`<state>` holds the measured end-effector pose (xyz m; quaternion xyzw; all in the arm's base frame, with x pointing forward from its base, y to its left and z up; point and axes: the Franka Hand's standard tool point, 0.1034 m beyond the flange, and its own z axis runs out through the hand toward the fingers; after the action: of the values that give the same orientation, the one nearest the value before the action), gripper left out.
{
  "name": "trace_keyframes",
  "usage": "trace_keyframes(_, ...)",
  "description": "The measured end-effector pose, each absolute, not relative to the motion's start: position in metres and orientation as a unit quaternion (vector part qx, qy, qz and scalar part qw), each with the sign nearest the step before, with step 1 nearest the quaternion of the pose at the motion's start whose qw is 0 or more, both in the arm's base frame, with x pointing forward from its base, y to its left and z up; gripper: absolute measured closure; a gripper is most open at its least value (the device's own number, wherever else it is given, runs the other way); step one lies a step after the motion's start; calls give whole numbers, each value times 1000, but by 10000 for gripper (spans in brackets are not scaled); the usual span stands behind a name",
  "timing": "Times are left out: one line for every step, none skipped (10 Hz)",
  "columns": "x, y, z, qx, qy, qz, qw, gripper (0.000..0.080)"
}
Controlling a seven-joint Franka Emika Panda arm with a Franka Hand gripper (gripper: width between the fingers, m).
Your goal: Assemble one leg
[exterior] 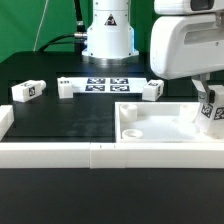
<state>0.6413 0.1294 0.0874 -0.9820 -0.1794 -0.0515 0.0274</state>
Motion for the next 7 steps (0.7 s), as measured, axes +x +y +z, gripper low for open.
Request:
trace_keyframes(641,129,88,-985,-163,-51,29,496)
trace_keyframes(642,127,87,-990,-127,-52,32,496)
trace_keyframes(643,122,85,-994,-87,-60,40,497)
trace_keyframes(644,120,84,-996,-14,-70,47,500)
trace_keyframes(644,119,84,-995,39,-73,52,500)
trace_keyframes(643,118,84,-993,84,-70,55,499)
trace_keyframes(643,116,84,-984,154,-69,62,499)
